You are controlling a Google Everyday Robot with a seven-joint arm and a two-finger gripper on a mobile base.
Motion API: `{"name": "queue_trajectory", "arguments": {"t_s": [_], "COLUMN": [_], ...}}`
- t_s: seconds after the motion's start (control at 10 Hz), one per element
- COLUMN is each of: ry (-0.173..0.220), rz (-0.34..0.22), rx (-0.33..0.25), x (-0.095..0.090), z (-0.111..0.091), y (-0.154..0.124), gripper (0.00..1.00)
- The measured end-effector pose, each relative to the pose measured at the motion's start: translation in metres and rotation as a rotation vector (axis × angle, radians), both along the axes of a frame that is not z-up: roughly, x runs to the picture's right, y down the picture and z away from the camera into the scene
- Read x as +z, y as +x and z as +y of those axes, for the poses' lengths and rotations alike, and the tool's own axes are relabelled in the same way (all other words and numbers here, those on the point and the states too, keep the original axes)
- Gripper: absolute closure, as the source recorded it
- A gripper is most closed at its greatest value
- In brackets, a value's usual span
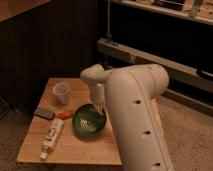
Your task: Drag the ceramic bowl in a circle
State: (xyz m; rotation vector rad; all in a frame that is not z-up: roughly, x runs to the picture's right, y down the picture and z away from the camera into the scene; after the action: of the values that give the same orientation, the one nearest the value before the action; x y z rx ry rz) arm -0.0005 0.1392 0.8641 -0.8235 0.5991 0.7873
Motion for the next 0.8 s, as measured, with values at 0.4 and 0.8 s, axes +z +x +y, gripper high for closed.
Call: {"name": "queue_trajectory", "arguments": {"t_s": [0.4,0.8], "ry": [0.021,0.091], "rz": [-0.026,-0.027], "rx": [-0.010,0.034], "x": [-0.008,-0.008], "z": [-0.015,-0.111], "y": [0.005,0.007], "gripper": [1.00,1.00]}}
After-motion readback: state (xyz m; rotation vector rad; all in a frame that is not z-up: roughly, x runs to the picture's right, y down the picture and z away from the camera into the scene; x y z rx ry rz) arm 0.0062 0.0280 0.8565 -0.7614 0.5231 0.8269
